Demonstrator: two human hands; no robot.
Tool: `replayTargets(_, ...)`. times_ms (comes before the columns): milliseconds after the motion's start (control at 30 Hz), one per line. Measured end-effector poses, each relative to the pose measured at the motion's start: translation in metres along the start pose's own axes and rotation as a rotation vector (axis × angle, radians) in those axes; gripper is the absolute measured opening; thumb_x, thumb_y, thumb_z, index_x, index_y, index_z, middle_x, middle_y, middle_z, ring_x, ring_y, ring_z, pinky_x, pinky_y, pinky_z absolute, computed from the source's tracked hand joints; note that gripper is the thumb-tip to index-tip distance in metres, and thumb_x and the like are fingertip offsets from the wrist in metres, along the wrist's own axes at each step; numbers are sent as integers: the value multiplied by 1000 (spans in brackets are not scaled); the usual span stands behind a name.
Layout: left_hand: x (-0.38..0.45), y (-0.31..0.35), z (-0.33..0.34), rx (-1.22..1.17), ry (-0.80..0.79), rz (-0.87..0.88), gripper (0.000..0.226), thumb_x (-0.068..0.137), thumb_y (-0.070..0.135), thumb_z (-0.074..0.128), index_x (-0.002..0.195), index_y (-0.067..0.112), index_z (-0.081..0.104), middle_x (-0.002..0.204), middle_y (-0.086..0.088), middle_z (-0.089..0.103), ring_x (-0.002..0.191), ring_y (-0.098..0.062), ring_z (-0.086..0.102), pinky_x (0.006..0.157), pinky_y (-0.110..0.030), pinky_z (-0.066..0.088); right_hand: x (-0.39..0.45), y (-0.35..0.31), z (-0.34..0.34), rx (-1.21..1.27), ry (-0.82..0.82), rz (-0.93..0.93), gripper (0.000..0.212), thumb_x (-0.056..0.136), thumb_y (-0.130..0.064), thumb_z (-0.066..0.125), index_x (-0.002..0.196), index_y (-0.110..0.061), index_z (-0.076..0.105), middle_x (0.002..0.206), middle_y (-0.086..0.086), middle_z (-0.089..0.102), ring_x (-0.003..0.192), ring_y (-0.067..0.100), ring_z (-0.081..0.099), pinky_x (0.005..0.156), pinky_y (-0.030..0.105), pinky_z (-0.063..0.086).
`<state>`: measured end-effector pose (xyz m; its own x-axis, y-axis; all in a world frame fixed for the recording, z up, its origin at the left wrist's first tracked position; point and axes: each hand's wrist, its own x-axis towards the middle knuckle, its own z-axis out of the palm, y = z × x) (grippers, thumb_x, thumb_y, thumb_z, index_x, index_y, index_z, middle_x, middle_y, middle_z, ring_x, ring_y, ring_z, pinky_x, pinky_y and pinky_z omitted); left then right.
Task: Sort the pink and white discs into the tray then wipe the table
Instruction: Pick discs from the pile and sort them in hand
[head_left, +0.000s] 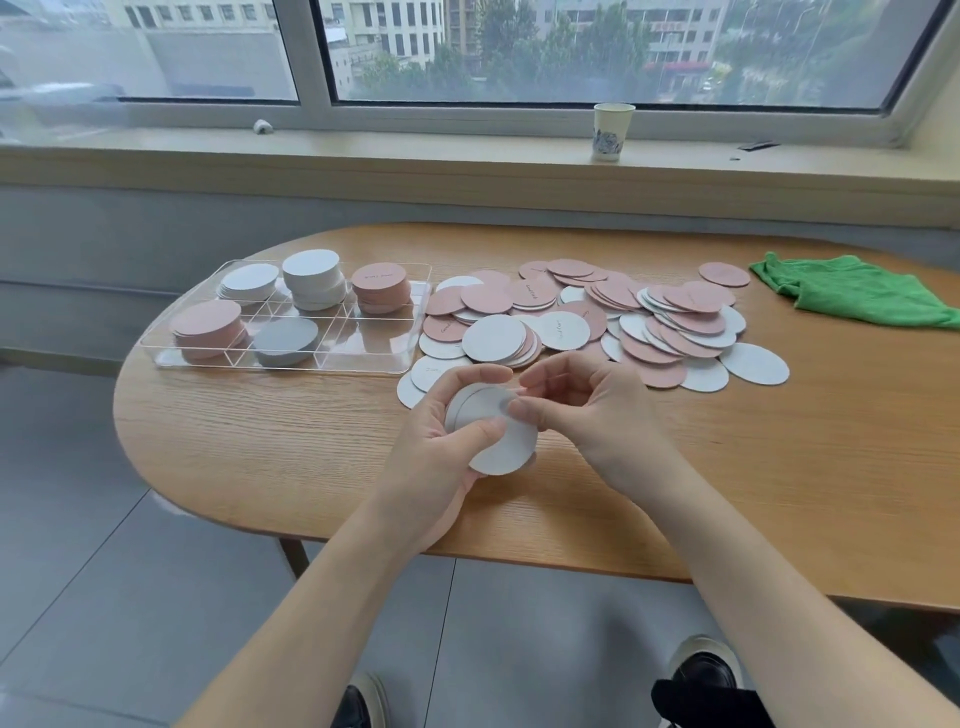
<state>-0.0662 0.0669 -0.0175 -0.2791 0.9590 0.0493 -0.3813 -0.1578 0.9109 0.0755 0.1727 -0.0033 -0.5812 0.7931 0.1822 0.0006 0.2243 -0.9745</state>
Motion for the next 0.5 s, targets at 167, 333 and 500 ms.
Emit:
replayTargets(167, 0, 0, -5, -64, -16, -59, 36, 85, 0, 60, 117, 16, 69, 120, -13, 65, 103, -25, 68, 79, -50, 61, -3, 2, 14, -30, 68, -81, 21, 76, -7, 87, 90, -13, 73, 85, 5, 75, 79, 16, 71, 76, 26, 58)
replayTargets(333, -6, 5, -12, -120, -7, -87, 35, 88, -5, 57, 117, 12, 65, 115, -20, 70, 102, -37, 72, 70, -42, 62, 3, 4, 12, -103, 103, -94, 19, 80, -16, 85, 94, -17, 72, 85, -1, 75, 82, 18, 72, 79, 29, 59)
replayTargets(500, -10, 21, -25, -52, 56, -62, 27, 97, -10, 56, 113, 11, 62, 117, -26, 70, 91, -33, 72, 57, -31, 56, 36, 8, 6, -457, 155, -102, 18, 88, -29, 78, 102, -18, 73, 88, -8, 73, 80, 2, 64, 73, 9, 46)
